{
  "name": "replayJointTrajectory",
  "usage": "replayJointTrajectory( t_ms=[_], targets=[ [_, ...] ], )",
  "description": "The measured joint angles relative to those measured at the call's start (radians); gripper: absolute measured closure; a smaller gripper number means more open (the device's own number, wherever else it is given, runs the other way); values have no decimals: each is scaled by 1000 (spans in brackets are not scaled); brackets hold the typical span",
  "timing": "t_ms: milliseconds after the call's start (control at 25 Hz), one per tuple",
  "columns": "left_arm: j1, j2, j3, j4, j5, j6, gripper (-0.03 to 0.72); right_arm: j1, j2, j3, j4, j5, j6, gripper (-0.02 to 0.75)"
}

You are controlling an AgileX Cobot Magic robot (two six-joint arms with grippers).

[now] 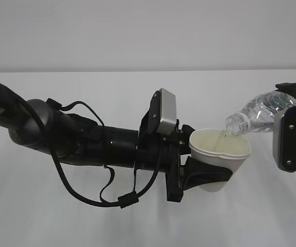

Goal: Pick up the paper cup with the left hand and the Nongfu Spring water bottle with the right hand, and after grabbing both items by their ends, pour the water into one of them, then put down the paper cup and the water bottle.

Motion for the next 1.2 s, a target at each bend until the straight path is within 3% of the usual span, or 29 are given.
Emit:
replayJointTrajectory(
  t_ms=[1200],
  targets=[
    [0, 0, 0, 2, 0, 0, 291, 0, 0, 0, 0, -2, -2, 342]
  ],
)
